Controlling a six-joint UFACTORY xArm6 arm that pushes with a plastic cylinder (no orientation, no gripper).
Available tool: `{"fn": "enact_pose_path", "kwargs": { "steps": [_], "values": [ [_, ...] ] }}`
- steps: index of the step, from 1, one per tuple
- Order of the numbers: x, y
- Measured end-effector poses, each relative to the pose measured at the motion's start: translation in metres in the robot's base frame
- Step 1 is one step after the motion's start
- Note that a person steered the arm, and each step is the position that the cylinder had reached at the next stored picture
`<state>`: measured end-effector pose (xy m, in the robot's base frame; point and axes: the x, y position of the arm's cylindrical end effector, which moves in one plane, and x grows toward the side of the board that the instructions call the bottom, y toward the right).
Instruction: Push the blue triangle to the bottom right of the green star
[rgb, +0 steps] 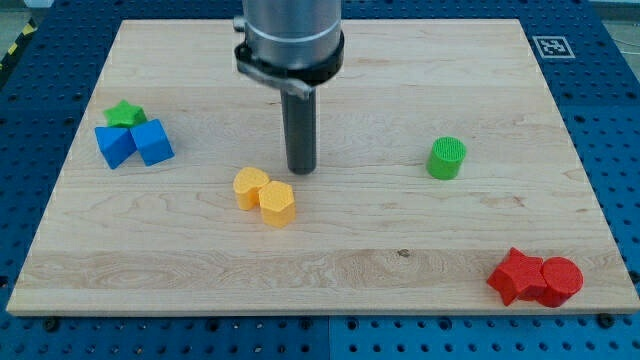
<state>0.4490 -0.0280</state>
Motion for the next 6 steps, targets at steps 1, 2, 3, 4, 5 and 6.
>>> {"fn": "enact_pose_path", "kwargs": {
  "steps": [1,2,3,4,5,6],
  "values": [
    [-0.026,-0.034],
    [-0.018,-0.060],
    [0.021,-0.061],
    [0.056,-0.096],
    [0.070,-0.143],
    [0.069,-0.195]
  ]
}}
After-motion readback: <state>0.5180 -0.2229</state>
